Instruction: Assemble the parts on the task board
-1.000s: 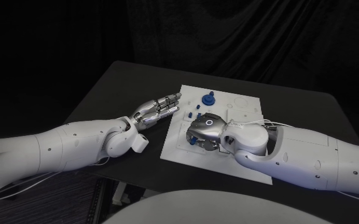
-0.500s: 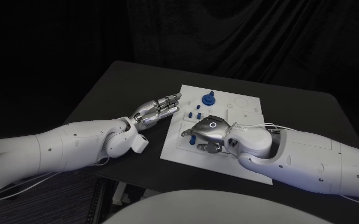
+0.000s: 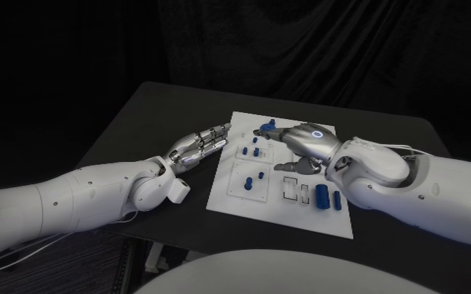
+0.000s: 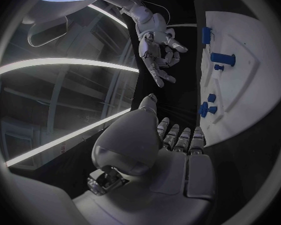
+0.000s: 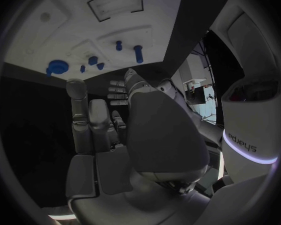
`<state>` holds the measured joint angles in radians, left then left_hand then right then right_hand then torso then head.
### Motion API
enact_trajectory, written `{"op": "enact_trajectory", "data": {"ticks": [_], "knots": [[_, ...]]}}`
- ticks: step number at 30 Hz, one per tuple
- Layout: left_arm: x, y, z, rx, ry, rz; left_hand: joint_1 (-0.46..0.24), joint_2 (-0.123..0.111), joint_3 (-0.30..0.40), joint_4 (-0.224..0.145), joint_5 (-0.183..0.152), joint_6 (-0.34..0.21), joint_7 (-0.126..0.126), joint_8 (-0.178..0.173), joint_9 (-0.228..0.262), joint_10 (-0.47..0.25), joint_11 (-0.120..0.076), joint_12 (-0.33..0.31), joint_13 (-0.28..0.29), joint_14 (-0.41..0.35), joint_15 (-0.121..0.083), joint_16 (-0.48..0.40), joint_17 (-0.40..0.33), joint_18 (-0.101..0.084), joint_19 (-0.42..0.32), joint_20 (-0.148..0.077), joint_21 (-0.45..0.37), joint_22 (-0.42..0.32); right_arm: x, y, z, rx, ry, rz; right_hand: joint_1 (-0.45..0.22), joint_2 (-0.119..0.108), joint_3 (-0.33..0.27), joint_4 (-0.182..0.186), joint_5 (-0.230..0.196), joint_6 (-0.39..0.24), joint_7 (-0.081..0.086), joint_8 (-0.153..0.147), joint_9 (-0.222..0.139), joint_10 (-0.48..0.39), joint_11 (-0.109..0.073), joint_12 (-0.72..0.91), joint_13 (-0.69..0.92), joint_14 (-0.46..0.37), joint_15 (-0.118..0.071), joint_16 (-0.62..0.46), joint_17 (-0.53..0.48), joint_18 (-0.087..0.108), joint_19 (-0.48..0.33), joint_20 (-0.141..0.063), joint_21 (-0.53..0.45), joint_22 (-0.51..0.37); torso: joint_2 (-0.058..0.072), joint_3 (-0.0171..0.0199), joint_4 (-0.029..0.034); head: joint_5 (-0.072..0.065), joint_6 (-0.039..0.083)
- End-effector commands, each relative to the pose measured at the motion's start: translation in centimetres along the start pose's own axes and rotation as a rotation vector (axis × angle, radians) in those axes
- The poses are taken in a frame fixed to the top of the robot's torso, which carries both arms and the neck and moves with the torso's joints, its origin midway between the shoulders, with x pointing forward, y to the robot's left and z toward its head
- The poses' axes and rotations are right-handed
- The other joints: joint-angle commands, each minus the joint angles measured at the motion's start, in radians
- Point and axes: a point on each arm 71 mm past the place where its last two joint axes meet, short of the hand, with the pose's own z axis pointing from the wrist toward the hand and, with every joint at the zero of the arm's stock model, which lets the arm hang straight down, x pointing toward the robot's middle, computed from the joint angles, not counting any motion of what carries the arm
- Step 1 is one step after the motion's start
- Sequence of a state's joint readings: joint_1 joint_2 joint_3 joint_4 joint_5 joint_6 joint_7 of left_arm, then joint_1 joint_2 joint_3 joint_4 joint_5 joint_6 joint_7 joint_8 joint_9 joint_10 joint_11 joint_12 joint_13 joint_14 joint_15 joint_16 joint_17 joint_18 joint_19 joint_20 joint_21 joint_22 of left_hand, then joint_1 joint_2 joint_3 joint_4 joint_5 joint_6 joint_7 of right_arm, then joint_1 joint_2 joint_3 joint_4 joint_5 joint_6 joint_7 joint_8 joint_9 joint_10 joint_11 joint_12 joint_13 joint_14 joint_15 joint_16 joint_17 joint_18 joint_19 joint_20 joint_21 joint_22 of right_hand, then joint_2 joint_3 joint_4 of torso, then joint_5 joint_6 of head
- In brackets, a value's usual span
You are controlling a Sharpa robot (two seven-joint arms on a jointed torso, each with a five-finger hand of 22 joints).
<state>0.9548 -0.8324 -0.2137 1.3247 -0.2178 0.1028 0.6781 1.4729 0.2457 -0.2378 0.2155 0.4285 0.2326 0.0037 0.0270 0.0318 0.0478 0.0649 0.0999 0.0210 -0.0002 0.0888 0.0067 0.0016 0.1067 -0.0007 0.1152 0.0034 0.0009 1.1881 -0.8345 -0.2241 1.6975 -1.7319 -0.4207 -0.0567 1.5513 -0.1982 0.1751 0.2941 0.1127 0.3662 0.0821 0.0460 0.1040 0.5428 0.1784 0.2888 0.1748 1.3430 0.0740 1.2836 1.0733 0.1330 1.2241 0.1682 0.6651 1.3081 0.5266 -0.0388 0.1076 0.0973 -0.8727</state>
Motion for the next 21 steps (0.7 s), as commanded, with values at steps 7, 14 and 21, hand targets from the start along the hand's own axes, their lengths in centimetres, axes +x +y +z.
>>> {"op": "enact_trajectory", "data": {"ticks": [7, 14, 21], "knots": [[-0.1, -1.2, -0.4, 0.137, -0.081, 0.062, -0.046, 0.000, -0.044, 0.077, -0.078, -0.095, -0.091, -0.008, -0.012, -0.030, -0.084, -0.049, -0.008, 0.000, -0.075, -0.007, -0.002, 0.013, 0.001, -0.052, -0.003, -0.001, -3.3, -4.6, -4.9, 0.174, -0.130, 0.194, -0.017, 0.094, 0.042, -0.029, 0.010, 0.309, 0.074, 0.080, 0.061, 0.155, -0.033, 0.181, 0.044, 0.012, -0.012, 0.018, 0.010, 0.011, 0.031, -0.003, 0.045, 0.070, -0.004, -0.0021, -0.0068, -0.040, 0.000], [0.1, -2.5, -0.5, 0.167, -0.092, 0.091, -0.028, 0.003, -0.047, 0.076, -0.043, -0.120, -0.143, -0.009, -0.014, -0.031, -0.063, -0.053, -0.009, 0.000, -0.103, -0.007, -0.002, 0.027, 0.001, -0.065, -0.003, -0.001, -3.0, -7.1, -8.6, 0.347, -0.038, 0.257, -0.032, 0.115, 0.067, -0.031, 0.046, 0.363, 0.062, 0.094, 0.062, 0.430, -0.116, 0.326, 0.094, 0.019, -0.081, -0.028, -0.042, 0.017, 0.044, -0.064, 0.016, 0.059, -0.005, -0.0041, -0.0120, -0.089, 0.000], [0.0, -4.8, 0.8, 0.196, -0.069, 0.123, 0.003, 0.021, -0.034, 0.076, -0.003, -0.087, -0.073, -0.004, -0.010, -0.030, -0.072, -0.051, -0.008, 0.000, -0.100, -0.007, -0.002, 0.034, 0.001, -0.053, -0.003, -0.001, -1.9, -8.6, -10.7, 0.595, 0.088, 0.283, -0.270, 0.153, 0.014, -0.004, 0.087, 0.449, 0.038, 0.197, 0.112, 0.583, -0.150, 0.695, 0.444, 0.091, -0.114, -0.004, 0.023, 0.002, 0.117, -0.099, 0.077, 0.071, -0.003, -0.0032, -0.0159, -0.138, 0.000]]}}
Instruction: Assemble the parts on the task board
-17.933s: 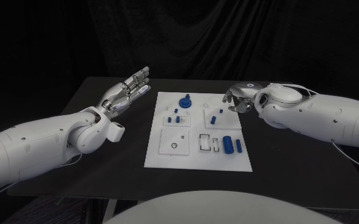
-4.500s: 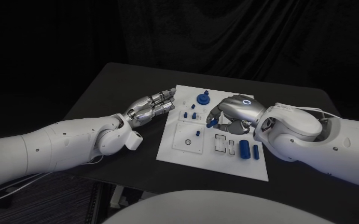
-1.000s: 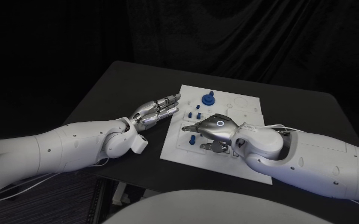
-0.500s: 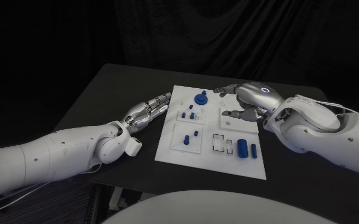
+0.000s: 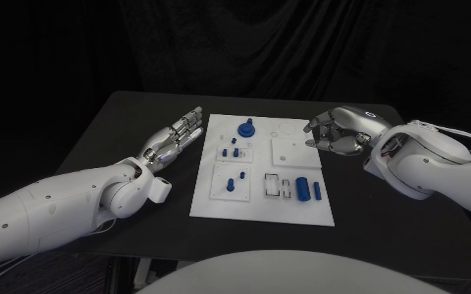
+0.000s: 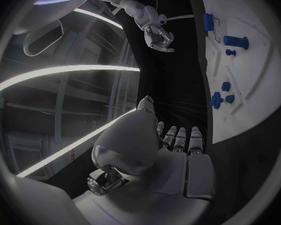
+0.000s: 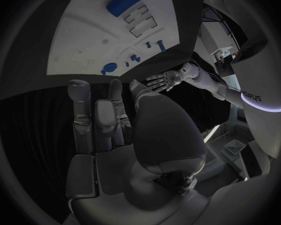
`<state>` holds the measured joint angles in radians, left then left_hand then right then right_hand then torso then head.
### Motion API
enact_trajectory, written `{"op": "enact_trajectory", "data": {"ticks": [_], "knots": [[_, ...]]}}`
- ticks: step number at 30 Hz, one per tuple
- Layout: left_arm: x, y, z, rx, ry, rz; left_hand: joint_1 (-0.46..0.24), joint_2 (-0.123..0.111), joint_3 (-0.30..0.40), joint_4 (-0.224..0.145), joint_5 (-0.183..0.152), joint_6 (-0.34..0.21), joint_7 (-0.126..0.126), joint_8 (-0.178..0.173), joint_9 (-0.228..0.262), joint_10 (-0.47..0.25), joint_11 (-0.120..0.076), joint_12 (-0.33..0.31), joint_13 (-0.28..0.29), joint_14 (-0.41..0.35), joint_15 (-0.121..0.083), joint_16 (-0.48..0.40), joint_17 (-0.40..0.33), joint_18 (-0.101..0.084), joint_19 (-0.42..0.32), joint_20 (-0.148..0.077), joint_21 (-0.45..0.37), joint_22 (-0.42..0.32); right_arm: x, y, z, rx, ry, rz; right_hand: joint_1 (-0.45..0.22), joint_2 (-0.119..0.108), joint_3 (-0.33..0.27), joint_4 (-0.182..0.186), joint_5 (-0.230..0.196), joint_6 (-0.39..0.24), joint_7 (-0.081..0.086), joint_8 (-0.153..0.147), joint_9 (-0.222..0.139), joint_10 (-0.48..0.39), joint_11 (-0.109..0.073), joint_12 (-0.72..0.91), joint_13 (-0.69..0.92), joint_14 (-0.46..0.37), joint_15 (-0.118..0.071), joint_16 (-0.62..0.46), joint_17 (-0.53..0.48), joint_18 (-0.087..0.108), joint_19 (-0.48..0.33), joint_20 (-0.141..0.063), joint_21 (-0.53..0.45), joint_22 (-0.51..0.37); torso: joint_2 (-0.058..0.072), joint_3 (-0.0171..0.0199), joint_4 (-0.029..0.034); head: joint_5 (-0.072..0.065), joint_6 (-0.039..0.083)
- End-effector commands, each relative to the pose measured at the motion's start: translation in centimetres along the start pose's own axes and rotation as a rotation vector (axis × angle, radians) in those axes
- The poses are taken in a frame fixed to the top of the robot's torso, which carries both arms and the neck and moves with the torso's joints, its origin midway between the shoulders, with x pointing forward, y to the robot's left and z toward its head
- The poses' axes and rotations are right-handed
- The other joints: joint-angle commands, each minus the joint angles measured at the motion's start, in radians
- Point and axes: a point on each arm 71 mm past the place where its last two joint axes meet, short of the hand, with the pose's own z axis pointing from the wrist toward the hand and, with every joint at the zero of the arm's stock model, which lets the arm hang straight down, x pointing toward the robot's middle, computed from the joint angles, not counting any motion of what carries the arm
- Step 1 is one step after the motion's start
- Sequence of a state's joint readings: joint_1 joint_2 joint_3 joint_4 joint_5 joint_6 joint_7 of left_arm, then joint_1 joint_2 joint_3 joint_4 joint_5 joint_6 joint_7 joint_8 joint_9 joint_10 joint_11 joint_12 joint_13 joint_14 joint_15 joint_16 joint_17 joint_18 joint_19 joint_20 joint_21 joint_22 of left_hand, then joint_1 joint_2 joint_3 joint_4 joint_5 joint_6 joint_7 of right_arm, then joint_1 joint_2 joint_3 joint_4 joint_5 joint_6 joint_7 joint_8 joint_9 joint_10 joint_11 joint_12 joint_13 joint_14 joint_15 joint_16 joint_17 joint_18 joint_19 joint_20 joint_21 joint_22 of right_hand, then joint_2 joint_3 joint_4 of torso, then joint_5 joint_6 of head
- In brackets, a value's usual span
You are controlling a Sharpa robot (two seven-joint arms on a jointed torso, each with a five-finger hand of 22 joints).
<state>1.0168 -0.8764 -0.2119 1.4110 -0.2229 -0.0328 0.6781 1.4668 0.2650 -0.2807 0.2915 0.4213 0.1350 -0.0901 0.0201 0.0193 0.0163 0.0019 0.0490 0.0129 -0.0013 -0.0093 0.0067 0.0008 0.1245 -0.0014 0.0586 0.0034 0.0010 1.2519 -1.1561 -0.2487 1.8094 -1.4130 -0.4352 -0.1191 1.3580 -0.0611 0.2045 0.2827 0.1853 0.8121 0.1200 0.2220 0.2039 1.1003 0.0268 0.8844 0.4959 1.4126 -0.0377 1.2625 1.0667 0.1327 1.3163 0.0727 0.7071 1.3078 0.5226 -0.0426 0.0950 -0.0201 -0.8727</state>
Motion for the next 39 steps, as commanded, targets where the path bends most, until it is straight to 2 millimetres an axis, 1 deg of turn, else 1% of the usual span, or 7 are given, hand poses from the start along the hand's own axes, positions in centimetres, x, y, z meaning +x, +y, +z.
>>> {"op": "enact_trajectory", "data": {"ticks": [1, 13, 17, 20, 27, 30, 39], "knots": [[0.1, -1.4, 0.4, 0.140, -0.002, 0.028, 0.012, 0.007, 0.011, 0.001, 0.009, 0.018, 0.038, 0.003, 0.004, 0.001, -0.012, 0.000, 0.000, 0.001, -0.005, -0.007, -0.001, 0.019, 0.001, 0.003, -0.003, -0.001, 0.9, -1.8, -0.5, 0.235, 0.110, 0.019, -0.104, 0.022, -0.021, 0.004, 0.016, 0.019, -0.004, 0.036, 0.020, 0.074, 0.001, 0.171, 0.223, 0.032, -0.003, 0.028, 0.048, -0.001, 0.036, -0.004, 0.057, 0.077, 0.001, 0.0008, -0.0033, -0.031, 0.000], [-0.2, -1.7, 0.8, 0.148, -0.006, 0.042, 0.030, 0.014, 0.021, 0.000, 0.029, -0.001, 0.011, -0.001, 0.001, 0.001, -0.003, 0.001, 0.000, 0.001, -0.012, -0.007, -0.001, 0.025, 0.001, 0.001, -0.003, -0.001, 4.1, -2.9, -2.4, 0.344, 0.184, 0.036, -0.036, -0.004, 0.027, -0.064, 0.026, -0.015, 0.007, 0.127, 0.086, 0.001, 0.011, 0.319, 0.469, 0.012, 0.006, -0.029, -0.005, 0.012, 0.015, 0.001, -0.062, 0.057, 0.007, -0.0001, -0.0077, -0.109, 0.000], [-0.3, -1.7, 0.6, 0.143, -0.004, 0.040, 0.035, 0.015, 0.026, -0.001, 0.031, 0.004, 0.026, 0.000, 0.002, 0.000, 0.001, 0.001, 0.000, 0.001, -0.004, -0.007, -0.001, 0.027, 0.001, 0.012, -0.003, -0.001, 5.0, -3.0, -2.7, 0.350, 0.212, -0.004, -0.035, -0.011, 0.027, -0.075, 0.016, -0.025, 0.003, 0.150, 0.102, 0.098, 0.014, 0.450, 0.651, 0.020, 0.007, -0.020, 0.013, 0.011, 0.024, 0.003, -0.057, 0.061, 0.009, -0.0004, -0.0037, -0.130, 0.000], [-0.4, -1.7, 0.6, 0.138, 0.000, 0.036, 0.041, 0.016, 0.030, -0.002, 0.033, 0.019, 0.049, 0.003, 0.004, 0.000, 0.001, 0.002, 0.000, 0.001, 0.000, -0.007, -0.001, 0.030, 0.001, 0.020, -0.003, -0.001, 5.8, -3.0, -2.9, 0.364, 0.257, -0.051, -0.060, -0.012, 0.008, -0.071, -0.022, 0.010, -0.008, 0.195, 0.129, 0.462, 0.008, 0.683, 1.066, 0.094, 0.004, 0.145, 0.247, -0.013, 0.078, 0.001, 0.102, 0.104, 0.010, -0.0006, -0.0024, -0.142, 0.000], [-0.6, -1.5, 0.4, 0.118, 0.012, 0.023, 0.047, 0.016, 0.036, -0.002, 0.036, 0.031, 0.070, 0.005, 0.005, 0.000, 0.002, 0.002, 0.000, 0.001, 0.008, -0.007, -0.001, 0.034, 0.001, 0.032, -0.003, -0.001, 7.0, -2.4, -2.8, 0.349, 0.268, -0.109, -0.199, 0.014, -0.067, 0.002, -0.016, 0.080, -0.042, 0.284, 0.209, 0.471, -0.020, 0.686, 1.075, 0.148, -0.021, 0.282, 0.459, -0.044, 0.149, -0.024, 0.334, 0.148, 0.016, 0.0021, -0.0124, -0.141, 0.000], [-0.7, -1.5, 0.4, 0.112, 0.016, 0.019, 0.049, 0.017, 0.038, -0.002, 0.037, 0.032, 0.072, 0.005, 0.005, -0.001, 0.006, 0.002, 0.000, 0.001, 0.012, -0.007, -0.001, 0.035, 0.001, 0.037, -0.003, -0.001, 7.2, -2.1, -2.7, 0.336, 0.263, -0.122, -0.275, 0.025, -0.100, 0.005, -0.085, 0.085, -0.058, 0.329, 0.272, 0.471, -0.033, 0.686, 1.075, 0.157, -0.033, 0.306, 0.499, -0.064, 0.176, -0.035, 0.473, 0.174, 0.013, 0.0024, -0.0091, -0.144, 0.000], [-0.6, -1.2, 0.4, 0.096, 0.030, 0.007, 0.055, 0.019, 0.045, -0.003, 0.038, 0.037, 0.074, 0.005, 0.006, 0.000, 0.017, 0.003, 0.000, 0.001, 0.024, -0.007, -0.001, 0.036, 0.001, 0.050, -0.003, -0.001, 7.7, -1.3, -2.2, 0.307, 0.261, -0.135, -0.324, 0.029, -0.110, 0.009, -0.111, 0.063, -0.061, 0.354, 0.331, 0.471, -0.038, 0.686, 1.075, 0.152, -0.037, 0.293, 0.475, -0.052, 0.157, -0.040, 0.417, 0.158, 0.013, 0.0026, -0.0087, -0.138, 0.000]]}}
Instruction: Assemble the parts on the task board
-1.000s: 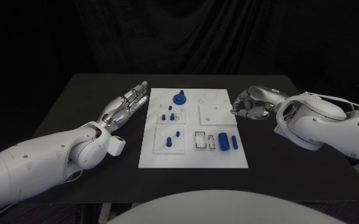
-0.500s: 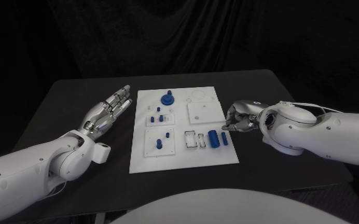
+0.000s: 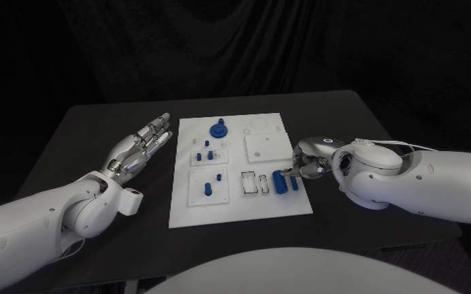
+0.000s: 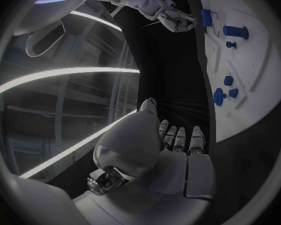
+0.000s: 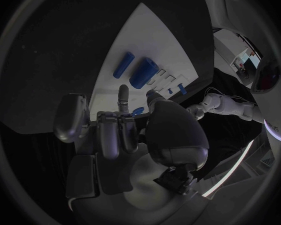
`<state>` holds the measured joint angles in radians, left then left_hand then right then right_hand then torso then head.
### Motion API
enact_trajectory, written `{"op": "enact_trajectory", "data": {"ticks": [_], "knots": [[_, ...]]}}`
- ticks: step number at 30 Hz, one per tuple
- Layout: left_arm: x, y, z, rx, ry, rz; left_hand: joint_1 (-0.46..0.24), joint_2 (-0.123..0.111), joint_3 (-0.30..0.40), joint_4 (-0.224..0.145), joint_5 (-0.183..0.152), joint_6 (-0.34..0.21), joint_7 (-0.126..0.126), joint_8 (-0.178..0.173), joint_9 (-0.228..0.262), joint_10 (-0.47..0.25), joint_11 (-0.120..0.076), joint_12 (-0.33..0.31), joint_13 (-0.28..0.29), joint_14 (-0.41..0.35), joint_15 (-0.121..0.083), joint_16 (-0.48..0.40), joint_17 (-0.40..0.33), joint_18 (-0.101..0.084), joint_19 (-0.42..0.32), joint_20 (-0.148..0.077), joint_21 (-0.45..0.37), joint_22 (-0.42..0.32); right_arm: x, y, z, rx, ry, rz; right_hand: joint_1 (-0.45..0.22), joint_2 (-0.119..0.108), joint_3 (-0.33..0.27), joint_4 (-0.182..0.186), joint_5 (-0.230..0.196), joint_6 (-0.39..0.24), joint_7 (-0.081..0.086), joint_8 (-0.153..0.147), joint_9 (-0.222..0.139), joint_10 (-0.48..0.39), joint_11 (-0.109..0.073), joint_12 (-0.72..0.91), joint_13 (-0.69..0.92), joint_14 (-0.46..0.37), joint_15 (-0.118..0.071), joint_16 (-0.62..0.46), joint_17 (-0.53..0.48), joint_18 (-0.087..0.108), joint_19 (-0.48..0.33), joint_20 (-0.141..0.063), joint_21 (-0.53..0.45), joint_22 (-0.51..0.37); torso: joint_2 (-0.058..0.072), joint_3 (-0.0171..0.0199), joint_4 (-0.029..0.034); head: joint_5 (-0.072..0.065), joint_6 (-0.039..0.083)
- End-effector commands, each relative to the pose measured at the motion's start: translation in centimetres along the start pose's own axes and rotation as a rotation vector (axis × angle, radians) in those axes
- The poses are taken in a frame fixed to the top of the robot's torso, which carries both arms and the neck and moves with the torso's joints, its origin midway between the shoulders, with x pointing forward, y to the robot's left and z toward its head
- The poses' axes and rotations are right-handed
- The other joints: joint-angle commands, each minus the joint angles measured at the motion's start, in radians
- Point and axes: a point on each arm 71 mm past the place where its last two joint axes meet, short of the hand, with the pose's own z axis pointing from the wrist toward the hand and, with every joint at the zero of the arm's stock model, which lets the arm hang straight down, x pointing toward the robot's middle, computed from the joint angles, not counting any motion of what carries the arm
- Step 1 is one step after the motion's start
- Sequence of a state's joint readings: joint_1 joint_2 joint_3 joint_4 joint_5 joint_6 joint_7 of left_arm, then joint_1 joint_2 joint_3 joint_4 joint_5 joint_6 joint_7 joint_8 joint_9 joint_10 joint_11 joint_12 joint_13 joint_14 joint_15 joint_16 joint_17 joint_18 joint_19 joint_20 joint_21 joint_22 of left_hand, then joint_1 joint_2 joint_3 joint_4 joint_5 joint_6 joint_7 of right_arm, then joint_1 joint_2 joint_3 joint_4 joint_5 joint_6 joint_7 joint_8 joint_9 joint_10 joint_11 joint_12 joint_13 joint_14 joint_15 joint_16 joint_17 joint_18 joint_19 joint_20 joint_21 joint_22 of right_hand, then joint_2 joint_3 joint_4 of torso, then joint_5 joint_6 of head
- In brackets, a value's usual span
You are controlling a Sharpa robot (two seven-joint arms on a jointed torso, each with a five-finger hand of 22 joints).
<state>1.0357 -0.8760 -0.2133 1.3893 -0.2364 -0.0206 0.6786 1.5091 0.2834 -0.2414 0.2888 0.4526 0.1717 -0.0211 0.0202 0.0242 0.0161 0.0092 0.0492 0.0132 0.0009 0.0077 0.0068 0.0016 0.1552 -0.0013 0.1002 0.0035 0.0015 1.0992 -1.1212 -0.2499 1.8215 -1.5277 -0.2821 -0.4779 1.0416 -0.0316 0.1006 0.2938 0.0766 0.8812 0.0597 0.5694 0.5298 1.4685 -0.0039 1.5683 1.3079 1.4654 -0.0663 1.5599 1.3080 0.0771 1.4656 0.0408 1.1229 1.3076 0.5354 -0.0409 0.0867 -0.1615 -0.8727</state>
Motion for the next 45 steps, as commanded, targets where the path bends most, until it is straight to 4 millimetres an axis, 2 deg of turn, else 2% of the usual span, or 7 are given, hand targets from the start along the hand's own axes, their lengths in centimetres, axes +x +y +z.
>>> {"op": "enact_trajectory", "data": {"ticks": [1, 9, 18, 26, 30, 41, 45], "knots": [[0.3, -0.6, 0.1, 0.085, 0.027, -0.021, 0.013, 0.000, 0.007, 0.000, 0.007, 0.001, 0.005, 0.006, 0.001, 0.000, 0.012, 0.003, 0.000, -0.001, 0.009, -0.007, -0.002, 0.006, 0.001, 0.010, -0.003, -0.002, 0.1, 0.1, 0.0, 0.011, -0.013, -0.041, -0.011, 0.000, -0.007, -0.002, -0.003, -0.008, -0.001, 0.007, 0.008, 0.102, -0.007, 0.002, 0.263, 0.099, -0.009, -0.005, 0.233, 0.004, 0.007, -0.008, 0.000, 0.157, 0.000, 0.0013, -0.0003, 0.004, 0.000], [0.2, -0.4, 0.1, 0.074, 0.035, -0.028, 0.016, 0.001, 0.012, 0.000, 0.008, 0.003, 0.006, 0.006, 0.001, 0.000, 0.021, 0.004, 0.000, -0.001, 0.019, -0.007, -0.002, 0.006, 0.001, 0.020, -0.003, -0.002, 0.3, 0.3, 0.4, 0.008, -0.002, -0.058, -0.035, 0.004, -0.010, -0.002, -0.017, -0.014, -0.001, 0.013, 0.027, 0.102, -0.007, 0.002, 0.263, 0.099, -0.009, -0.006, 0.231, 0.004, 0.005, -0.009, 0.001, 0.157, -0.002, -0.0010, 0.0049, 0.006, 0.000], [0.3, -0.1, 0.1, 0.058, 0.047, -0.039, 0.018, 0.001, 0.018, 0.000, 0.007, 0.001, 0.004, 0.005, 0.001, 0.000, 0.033, 0.005, 0.000, -0.001, 0.029, -0.007, -0.002, 0.008, 0.001, 0.034, -0.003, -0.002, 1.2, 0.5, 0.9, 0.015, 0.040, -0.079, -0.051, 0.009, -0.011, -0.001, -0.022, -0.026, 0.001, 0.006, 0.033, 0.102, -0.006, 0.002, 0.263, 0.099, -0.008, -0.004, 0.233, 0.005, 0.003, -0.008, -0.001, 0.156, -0.003, -0.0025, 0.0040, 0.016, 0.000], [0.3, 0.1, 0.0, 0.046, 0.054, -0.046, 0.020, 0.001, 0.022, -0.001, 0.008, 0.000, 0.003, 0.005, 0.001, 0.001, 0.041, 0.006, 0.000, -0.001, 0.035, -0.007, -0.002, 0.010, 0.001, 0.043, -0.003, -0.002, 2.0, 0.8, 1.3, 0.013, 0.058, -0.082, -0.067, 0.014, -0.015, -0.001, -0.024, -0.025, 0.001, 0.004, 0.038, 0.102, -0.006, 0.002, 0.263, 0.098, -0.008, -0.008, 0.225, 0.004, 0.004, -0.008, 0.005, 0.157, -0.002, -0.0017, 0.0037, 0.024, 0.000], [0.3, 0.3, 0.0, 0.037, 0.059, -0.051, 0.028, -0.001, 0.031, -0.006, 0.013, 0.005, 0.015, 0.006, 0.002, 0.002, 0.051, 0.009, 0.001, -0.001, 0.042, -0.007, -0.002, 0.012, 0.001, 0.052, -0.003, -0.002, 2.2, 1.0, 1.5, 0.002, 0.052, -0.078, -0.076, 0.016, -0.017, -0.001, -0.025, -0.023, 0.001, 0.004, 0.040, 0.102, -0.006, 0.002, 0.263, 0.097, -0.008, -0.009, 0.223, 0.004, 0.005, -0.008, 0.007, 0.157, -0.002, -0.0014, 0.0031, 0.026, 0.000], [0.3, 0.8, -0.1, 0.016, 0.068, -0.062, 0.039, -0.002, 0.044, -0.013, 0.016, 0.017, 0.034, 0.008, 0.003, 0.003, 0.054, 0.010, 0.001, -0.001, 0.046, -0.007, -0.002, 0.014, 0.001, 0.058, -0.003, -0.002, 2.6, 1.6, 2.0, -0.022, 0.053, -0.075, -0.074, 0.024, -0.014, -0.005, -0.022, -0.031, 0.003, -0.006, 0.041, 0.102, -0.005, 0.002, 0.263, 0.097, -0.007, -0.009, 0.222, 0.004, 0.004, -0.008, 0.006, 0.156, -0.002, -0.0010, 0.0025, 0.030, 0.000], [0.4, 0.9, -0.1, 0.011, 0.072, -0.065, 0.042, -0.002, 0.048, -0.015, 0.017, 0.019, 0.039, 0.009, 0.004, 0.003, 0.054, 0.010, 0.001, -0.001, 0.047, -0.007, -0.002, 0.015, 0.001, 0.060, -0.003, -0.002, 2.8, 1.7, 2.1, -0.025, 0.059, -0.078, -0.046, 0.027, -0.005, -0.011, -0.009, -0.036, 0.006, -0.021, 0.040, 0.102, -0.001, 0.002, 0.263, 0.097, -0.005, -0.010, 0.221, 0.004, 0.003, -0.006, 0.009, 0.156, -0.002, -0.0014, 0.0025, 0.032, 0.000]]}}
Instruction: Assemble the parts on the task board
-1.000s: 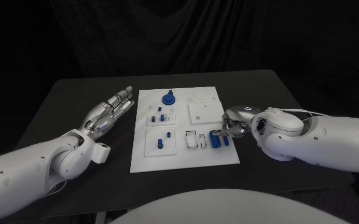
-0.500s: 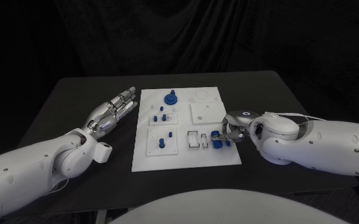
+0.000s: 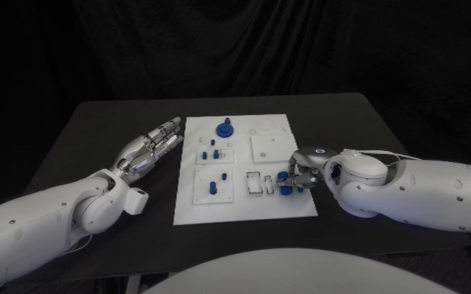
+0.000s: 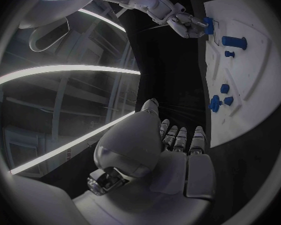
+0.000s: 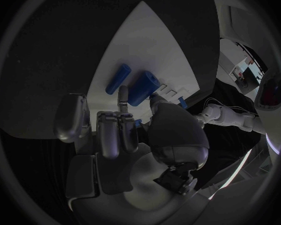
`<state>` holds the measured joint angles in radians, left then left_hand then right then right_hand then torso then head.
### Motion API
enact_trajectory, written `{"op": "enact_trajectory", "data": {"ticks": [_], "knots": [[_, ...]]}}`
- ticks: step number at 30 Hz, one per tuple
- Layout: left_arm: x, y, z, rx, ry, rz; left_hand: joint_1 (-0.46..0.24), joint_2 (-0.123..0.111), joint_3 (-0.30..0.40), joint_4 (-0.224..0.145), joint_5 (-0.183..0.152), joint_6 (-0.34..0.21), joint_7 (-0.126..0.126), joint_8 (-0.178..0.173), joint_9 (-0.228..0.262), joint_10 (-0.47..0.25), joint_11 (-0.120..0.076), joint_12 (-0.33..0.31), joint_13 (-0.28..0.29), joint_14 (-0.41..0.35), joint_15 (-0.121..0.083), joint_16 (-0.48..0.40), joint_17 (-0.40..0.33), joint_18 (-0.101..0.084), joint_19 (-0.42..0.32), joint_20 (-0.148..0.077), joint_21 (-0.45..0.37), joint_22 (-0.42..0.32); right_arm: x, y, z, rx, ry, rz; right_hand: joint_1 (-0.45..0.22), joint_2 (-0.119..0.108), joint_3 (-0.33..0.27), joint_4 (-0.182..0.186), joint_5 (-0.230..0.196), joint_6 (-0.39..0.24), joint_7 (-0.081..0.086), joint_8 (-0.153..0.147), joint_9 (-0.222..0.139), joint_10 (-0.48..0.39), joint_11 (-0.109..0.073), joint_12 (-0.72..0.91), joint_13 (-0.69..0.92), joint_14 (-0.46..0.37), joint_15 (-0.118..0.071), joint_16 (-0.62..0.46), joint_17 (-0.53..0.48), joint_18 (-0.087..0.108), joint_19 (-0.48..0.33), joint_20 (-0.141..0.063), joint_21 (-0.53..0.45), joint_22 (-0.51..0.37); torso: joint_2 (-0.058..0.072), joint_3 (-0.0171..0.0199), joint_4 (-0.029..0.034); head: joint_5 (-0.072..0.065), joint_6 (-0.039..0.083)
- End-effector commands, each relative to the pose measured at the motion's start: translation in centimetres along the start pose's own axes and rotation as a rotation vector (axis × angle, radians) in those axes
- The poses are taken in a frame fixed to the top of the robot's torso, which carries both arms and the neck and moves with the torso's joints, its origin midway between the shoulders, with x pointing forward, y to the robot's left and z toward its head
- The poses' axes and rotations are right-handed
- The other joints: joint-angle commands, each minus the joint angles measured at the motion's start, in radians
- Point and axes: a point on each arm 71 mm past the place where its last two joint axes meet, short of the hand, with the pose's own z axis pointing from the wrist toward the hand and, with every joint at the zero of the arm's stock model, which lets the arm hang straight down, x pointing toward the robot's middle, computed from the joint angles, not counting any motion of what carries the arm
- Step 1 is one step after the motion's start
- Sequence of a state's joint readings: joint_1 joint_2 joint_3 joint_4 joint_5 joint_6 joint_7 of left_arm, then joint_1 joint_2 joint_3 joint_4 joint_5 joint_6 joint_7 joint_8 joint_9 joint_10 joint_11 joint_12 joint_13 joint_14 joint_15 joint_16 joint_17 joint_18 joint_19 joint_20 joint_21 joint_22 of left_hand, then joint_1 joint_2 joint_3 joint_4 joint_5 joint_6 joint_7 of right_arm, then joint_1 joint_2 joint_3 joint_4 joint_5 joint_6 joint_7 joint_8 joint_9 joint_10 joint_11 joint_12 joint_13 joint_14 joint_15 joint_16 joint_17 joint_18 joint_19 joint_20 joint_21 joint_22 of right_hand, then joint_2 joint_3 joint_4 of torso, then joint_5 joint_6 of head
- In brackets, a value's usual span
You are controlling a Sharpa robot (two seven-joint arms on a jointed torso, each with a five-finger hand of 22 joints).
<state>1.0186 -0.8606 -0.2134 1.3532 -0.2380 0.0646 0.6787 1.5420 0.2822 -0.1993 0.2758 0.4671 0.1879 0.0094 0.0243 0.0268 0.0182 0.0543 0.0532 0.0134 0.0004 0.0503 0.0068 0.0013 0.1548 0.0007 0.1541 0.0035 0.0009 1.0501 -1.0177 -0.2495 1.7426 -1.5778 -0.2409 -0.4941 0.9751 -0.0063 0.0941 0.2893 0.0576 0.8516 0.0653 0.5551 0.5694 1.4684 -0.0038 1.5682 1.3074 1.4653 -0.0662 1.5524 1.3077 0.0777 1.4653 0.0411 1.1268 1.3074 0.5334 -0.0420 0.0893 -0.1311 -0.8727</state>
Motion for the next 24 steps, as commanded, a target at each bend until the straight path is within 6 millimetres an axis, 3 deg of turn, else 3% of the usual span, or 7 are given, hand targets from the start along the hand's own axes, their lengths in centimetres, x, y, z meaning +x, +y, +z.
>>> {"op": "enact_trajectory", "data": {"ticks": [1, 7, 14, 17, 22, 23, 24], "knots": [[0.3, -0.1, 0.0, 0.027, 0.021, -0.019, 0.011, -0.002, 0.009, -0.005, 0.004, 0.006, 0.014, 0.005, 0.002, 0.001, 0.008, 0.007, 0.001, 0.000, 0.005, -0.007, -0.001, 0.016, -0.001, 0.008, -0.003, -0.001, 0.2, 0.1, 0.2, -0.004, 0.005, -0.010, 0.030, 0.002, 0.004, -0.007, 0.022, -0.006, 0.002, -0.013, 0.000, 0.102, -0.001, 0.003, 0.263, 0.097, -0.004, -0.002, 0.222, 0.004, 0.003, -0.005, 0.004, 0.156, 0.000, -0.0001, -0.0004, 0.003, 0.000], [0.3, 0.1, 0.0, 0.023, 0.025, -0.024, 0.022, -0.006, 0.025, -0.018, 0.011, 0.035, 0.046, 0.012, 0.006, 0.002, 0.005, 0.008, 0.001, 0.000, 0.005, -0.007, -0.001, 0.020, -0.001, 0.013, -0.003, -0.001, 0.7, 0.2, 0.7, -0.001, 0.027, -0.022, 0.098, -0.003, 0.028, -0.028, 0.192, -0.003, 0.009, -0.061, -0.009, 0.102, 0.006, 0.003, 0.263, 0.097, 0.002, -0.002, 0.221, 0.004, 0.000, 0.000, 0.009, 0.156, 0.000, -0.0001, -0.0005, 0.004, 0.000], [0.3, 0.2, -0.1, 0.016, 0.030, -0.028, 0.023, -0.007, 0.029, -0.020, 0.013, 0.041, 0.054, 0.014, 0.006, 0.002, 0.005, 0.009, 0.001, 0.000, 0.005, -0.007, -0.001, 0.020, -0.001, 0.014, -0.003, -0.001, 1.3, 0.4, 1.0, 0.001, 0.057, -0.005, 0.144, -0.015, 0.064, -0.054, 0.368, 0.003, 0.014, -0.104, -0.020, 0.102, 0.010, 0.003, 0.263, 0.096, 0.005, -0.002, 0.219, 0.004, -0.003, 0.004, 0.009, 0.155, 0.000, 0.0001, -0.0012, 0.012, 0.000], [0.3, 0.2, -0.1, 0.013, 0.031, -0.030, 0.023, -0.007, 0.030, -0.021, 0.013, 0.043, 0.057, 0.014, 0.007, 0.003, 0.006, 0.009, 0.002, 0.000, 0.006, -0.007, -0.001, 0.021, -0.001, 0.014, -0.003, -0.001, 1.5, 0.4, 1.1, 0.004, 0.068, 0.028, 0.167, -0.023, 0.092, -0.073, 0.471, 0.002, 0.016, -0.121, -0.022, 0.102, 0.011, 0.003, 0.263, 0.097, 0.006, -0.001, 0.220, 0.004, -0.002, 0.004, 0.015, 0.156, 0.000, -0.0001, -0.0015, 0.015, 0.000], [0.3, 0.3, -0.1, 0.008, 0.034, -0.032, 0.023, -0.008, 0.031, -0.021, 0.013, 0.044, 0.058, 0.015, 0.007, 0.003, 0.007, 0.010, 0.002, 0.000, 0.006, -0.007, -0.001, 0.021, -0.001, 0.014, -0.003, -0.001, 1.6, 0.1, 1.1, 0.016, 0.074, 0.151, 0.185, -0.032, 0.126, -0.096, 0.574, 0.020, 0.009, -0.114, -0.007, 0.102, 0.006, 0.003, 0.263, 0.098, 0.002, 0.002, 0.227, 0.002, 0.000, 0.003, 0.026, 0.158, 0.000, 0.0002, 0.0000, 0.018, 0.000], [0.3, 0.4, -0.1, 0.007, 0.034, -0.033, 0.023, -0.008, 0.031, -0.021, 0.013, 0.044, 0.058, 0.015, 0.007, 0.003, 0.007, 0.010, 0.002, 0.000, 0.006, -0.007, -0.001, 0.021, -0.001, 0.014, -0.003, -0.001, 1.6, 0.1, 1.1, 0.021, 0.074, 0.175, 0.198, -0.037, 0.146, -0.113, 0.637, 0.026, 0.005, -0.106, 0.004, 0.102, 0.002, 0.003, 0.263, 0.099, -0.001, 0.005, 0.232, 0.002, 0.001, 0.000, 0.032, 0.159, 0.000, 0.0004, -0.0001, 0.019, 0.000], [0.3, 0.4, -0.1, 0.006, 0.034, -0.034, 0.023, -0.008, 0.032, -0.022, 0.013, 0.044, 0.060, 0.015, 0.007, 0.003, 0.009, 0.010, 0.002, 0.000, 0.008, -0.007, -0.001, 0.021, -0.001, 0.015, -0.003, -0.001, 1.6, 0.0, 1.1, 0.027, 0.075, 0.204, 0.200, -0.038, 0.152, -0.118, 0.651, 0.027, 0.004, -0.102, 0.009, 0.102, 0.001, 0.003, 0.263, 0.099, -0.002, 0.005, 0.233, 0.001, 0.001, -0.001, 0.034, 0.160, 0.000, 0.0004, -0.0004, 0.020, 0.000]]}}
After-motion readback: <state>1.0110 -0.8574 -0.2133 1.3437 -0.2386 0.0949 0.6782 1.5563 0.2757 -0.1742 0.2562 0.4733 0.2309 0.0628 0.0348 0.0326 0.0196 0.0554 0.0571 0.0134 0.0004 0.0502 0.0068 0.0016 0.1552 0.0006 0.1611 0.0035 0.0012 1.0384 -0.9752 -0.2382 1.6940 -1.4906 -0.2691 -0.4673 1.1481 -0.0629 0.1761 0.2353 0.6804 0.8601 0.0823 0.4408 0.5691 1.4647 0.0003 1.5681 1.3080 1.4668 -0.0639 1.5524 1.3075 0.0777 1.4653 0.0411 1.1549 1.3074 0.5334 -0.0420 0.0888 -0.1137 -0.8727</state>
